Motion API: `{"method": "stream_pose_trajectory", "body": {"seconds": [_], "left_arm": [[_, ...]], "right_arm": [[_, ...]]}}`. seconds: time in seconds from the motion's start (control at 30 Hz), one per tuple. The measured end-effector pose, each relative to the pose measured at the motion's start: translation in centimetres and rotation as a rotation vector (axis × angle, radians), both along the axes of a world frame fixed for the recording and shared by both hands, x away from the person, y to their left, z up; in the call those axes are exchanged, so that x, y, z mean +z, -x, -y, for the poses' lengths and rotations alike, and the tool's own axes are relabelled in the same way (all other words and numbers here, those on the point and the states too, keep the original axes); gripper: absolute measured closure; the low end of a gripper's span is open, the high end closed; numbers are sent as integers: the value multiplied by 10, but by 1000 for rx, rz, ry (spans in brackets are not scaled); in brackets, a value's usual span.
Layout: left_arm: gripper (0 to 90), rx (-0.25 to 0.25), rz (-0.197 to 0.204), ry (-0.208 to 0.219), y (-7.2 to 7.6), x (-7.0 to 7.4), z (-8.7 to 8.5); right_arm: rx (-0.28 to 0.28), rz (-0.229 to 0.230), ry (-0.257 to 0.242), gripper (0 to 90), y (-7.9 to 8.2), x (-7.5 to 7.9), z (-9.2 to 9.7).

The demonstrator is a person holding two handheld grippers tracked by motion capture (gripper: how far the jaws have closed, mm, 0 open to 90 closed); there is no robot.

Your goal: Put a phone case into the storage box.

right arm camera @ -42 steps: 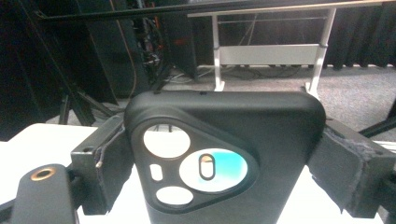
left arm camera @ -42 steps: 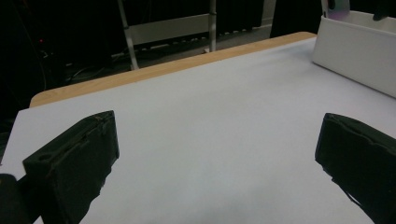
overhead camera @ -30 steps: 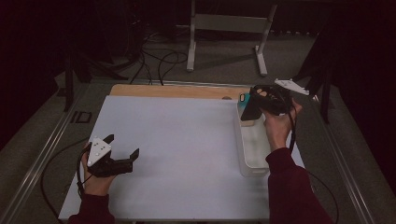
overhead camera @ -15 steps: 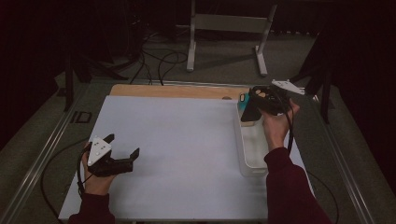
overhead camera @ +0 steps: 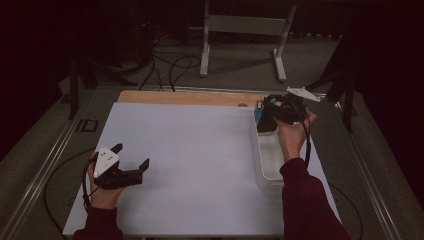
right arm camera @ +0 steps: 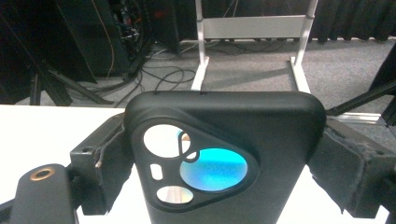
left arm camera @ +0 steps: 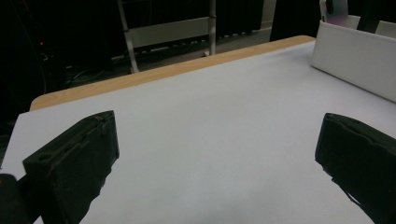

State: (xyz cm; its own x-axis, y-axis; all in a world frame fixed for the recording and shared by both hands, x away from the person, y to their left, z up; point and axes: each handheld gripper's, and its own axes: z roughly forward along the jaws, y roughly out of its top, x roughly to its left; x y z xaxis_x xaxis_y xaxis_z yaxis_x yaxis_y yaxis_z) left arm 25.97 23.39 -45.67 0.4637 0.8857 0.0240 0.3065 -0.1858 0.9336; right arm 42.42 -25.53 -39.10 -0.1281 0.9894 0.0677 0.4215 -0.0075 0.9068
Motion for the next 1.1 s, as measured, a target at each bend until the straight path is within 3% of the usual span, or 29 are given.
{"method": "stream_pose_trajectory", "body": {"seconds": [0.8,1.1], "left_arm": [[3,1,5,9,0,1,-1],[3,1,8,13,1,1,-1]], "right_arm": [[-16,-41,38,130,-9,-17,-8],[-26,-81,42,128,-14,-26,-9]]}}
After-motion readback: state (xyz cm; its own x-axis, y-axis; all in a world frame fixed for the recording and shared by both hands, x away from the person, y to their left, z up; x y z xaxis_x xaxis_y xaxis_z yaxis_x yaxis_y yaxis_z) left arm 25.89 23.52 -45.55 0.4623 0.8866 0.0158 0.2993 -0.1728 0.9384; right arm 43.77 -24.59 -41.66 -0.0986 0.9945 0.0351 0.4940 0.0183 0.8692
